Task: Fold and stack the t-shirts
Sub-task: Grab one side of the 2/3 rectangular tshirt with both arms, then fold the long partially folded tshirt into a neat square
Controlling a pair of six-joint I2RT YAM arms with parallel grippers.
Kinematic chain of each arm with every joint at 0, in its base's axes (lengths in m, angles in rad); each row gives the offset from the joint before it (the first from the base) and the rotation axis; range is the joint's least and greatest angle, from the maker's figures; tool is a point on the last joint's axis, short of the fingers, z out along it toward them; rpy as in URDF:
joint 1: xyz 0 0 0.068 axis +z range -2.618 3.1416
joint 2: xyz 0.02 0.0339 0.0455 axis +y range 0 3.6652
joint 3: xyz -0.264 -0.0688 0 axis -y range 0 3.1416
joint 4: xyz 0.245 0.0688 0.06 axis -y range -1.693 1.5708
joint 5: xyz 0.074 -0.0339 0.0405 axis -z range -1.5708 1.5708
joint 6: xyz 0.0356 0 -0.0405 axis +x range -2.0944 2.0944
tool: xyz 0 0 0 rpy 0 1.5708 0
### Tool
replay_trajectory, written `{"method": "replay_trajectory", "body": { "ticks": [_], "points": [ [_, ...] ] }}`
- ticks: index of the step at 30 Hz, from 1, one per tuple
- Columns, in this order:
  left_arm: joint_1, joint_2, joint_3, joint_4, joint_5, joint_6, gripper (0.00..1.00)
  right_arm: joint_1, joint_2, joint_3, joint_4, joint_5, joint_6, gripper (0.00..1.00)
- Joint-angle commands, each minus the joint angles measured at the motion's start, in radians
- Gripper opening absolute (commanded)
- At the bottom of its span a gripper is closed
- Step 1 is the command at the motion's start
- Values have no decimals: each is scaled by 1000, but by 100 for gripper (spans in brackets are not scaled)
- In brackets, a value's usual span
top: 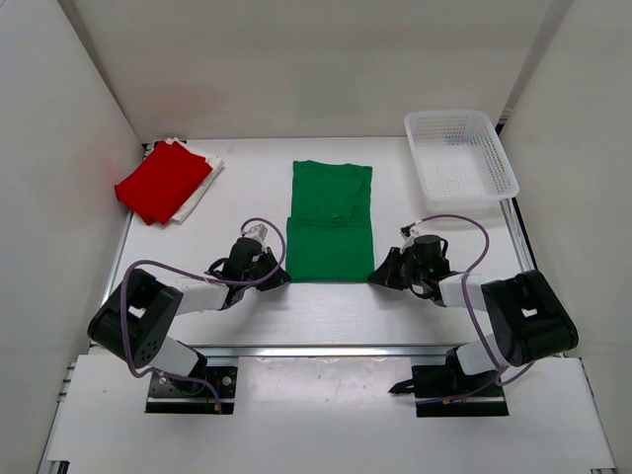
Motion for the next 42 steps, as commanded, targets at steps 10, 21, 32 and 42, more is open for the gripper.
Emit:
{"method": "replay_trajectory", "body": {
  "ticks": [10, 21, 32, 42],
  "points": [
    [-57, -261, -88, -278, 21, 23, 0, 153, -366, -146, -205, 158, 28, 0],
    [-45, -724, 175, -695, 94, -23, 0, 322, -785, 94, -718, 277, 77, 0],
    [172, -235, 376, -317, 134, 11, 0, -48, -113, 581, -477, 15, -139, 0],
    [276, 288, 626, -217, 91, -19, 4, -97, 422, 957, -466, -15, -142, 0]
  ]
}}
